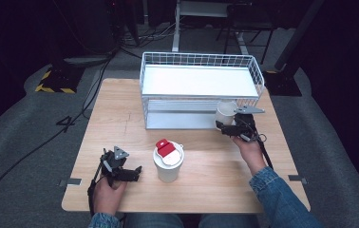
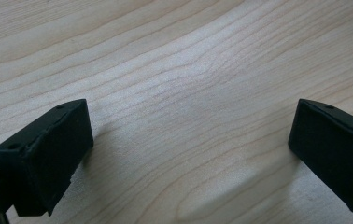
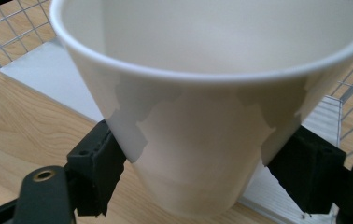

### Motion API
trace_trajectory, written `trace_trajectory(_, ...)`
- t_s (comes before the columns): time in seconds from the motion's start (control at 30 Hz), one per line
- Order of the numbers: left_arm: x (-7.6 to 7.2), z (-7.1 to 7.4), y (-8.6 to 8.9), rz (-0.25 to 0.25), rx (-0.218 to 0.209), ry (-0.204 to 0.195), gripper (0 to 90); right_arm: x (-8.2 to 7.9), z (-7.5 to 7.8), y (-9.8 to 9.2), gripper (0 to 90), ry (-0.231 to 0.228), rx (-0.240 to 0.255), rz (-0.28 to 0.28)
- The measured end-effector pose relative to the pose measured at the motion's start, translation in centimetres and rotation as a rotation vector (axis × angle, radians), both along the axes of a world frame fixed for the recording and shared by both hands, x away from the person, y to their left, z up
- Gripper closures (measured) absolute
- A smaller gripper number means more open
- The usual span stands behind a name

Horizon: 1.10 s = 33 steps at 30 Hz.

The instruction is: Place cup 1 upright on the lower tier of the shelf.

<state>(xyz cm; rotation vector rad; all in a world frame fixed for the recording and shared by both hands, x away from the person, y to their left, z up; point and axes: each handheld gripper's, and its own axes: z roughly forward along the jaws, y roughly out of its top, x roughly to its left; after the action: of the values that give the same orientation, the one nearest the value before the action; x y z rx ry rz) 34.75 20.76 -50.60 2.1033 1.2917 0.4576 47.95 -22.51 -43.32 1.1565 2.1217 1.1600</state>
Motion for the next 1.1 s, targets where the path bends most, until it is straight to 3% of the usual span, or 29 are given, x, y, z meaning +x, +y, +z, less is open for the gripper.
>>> trace_trajectory(0.67, 0.1, 0.0, 0.0, 0.0, -0.002, 0.001, 0.4, 2.5, -1.0, 2.4, 23.6, -0.052, 0.004, -0.019)
trace_trajectory(1.03, 0.1, 0.0, 0.0, 0.0, -0.001, 0.001, 0.4, 3.8, -2.1, 2.8, 23.6, -0.055, 0.012, -0.043)
trace_trajectory(1.1, 0.1, 0.0, 0.0, 0.0, -0.002, 0.001, 0.4, 4.0, -2.3, 2.9, 23.6, -0.076, 0.013, -0.053)
